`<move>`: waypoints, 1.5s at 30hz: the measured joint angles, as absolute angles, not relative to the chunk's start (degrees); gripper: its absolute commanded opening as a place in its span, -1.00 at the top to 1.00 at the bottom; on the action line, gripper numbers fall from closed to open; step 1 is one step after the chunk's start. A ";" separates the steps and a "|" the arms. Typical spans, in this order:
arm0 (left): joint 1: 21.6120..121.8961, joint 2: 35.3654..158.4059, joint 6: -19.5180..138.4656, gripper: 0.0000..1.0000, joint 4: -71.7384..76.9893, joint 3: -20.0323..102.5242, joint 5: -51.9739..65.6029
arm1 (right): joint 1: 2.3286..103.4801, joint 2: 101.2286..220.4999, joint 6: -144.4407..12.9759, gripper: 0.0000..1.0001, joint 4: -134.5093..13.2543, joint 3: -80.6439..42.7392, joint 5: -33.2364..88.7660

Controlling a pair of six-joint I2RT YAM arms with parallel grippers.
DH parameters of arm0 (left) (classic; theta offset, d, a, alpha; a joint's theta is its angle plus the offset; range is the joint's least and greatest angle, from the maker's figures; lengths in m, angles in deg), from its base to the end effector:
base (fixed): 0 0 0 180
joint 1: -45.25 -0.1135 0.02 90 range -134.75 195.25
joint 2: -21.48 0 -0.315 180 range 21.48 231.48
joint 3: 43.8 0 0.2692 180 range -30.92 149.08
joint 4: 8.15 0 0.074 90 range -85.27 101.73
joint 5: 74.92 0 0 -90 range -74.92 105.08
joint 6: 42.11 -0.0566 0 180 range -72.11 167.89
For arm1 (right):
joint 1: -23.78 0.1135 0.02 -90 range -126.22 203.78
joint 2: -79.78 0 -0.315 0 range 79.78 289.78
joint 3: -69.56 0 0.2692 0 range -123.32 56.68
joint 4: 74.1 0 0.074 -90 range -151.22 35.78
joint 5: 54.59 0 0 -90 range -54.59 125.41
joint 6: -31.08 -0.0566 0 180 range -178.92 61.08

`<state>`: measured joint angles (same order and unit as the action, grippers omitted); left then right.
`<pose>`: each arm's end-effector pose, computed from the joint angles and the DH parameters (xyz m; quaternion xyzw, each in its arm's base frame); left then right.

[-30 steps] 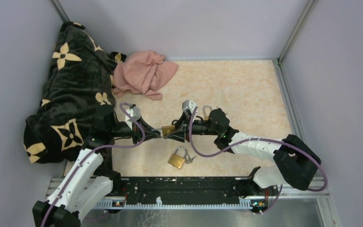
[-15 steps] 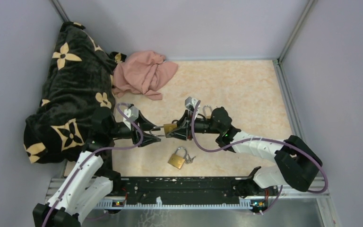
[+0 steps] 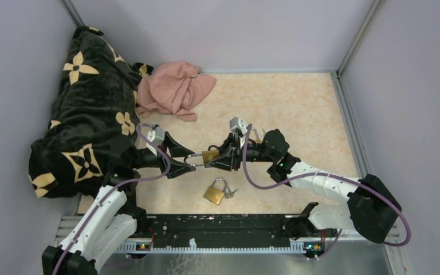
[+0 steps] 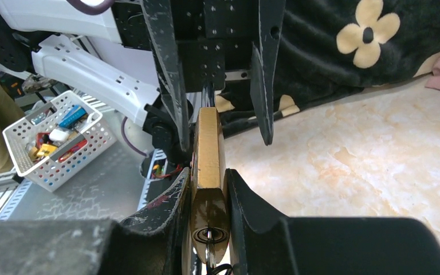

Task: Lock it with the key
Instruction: Lock the lock.

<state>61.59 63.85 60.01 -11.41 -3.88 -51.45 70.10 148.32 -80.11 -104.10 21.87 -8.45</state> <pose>0.1320 -0.0928 0.3156 0.4119 0.5723 -0.5196 0.4825 0.1579 0.2221 0.3291 -0.4084 0.5253 0.5937 0.4526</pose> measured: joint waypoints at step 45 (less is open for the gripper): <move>66.18 73.09 74.18 1.00 -39.00 -5.51 -36.39 | 67.11 162.57 -88.85 1.00 -134.24 21.63 -0.34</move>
<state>66.18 73.09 74.18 -39.00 -5.51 -36.39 67.11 162.57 -88.85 -134.24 21.63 -0.34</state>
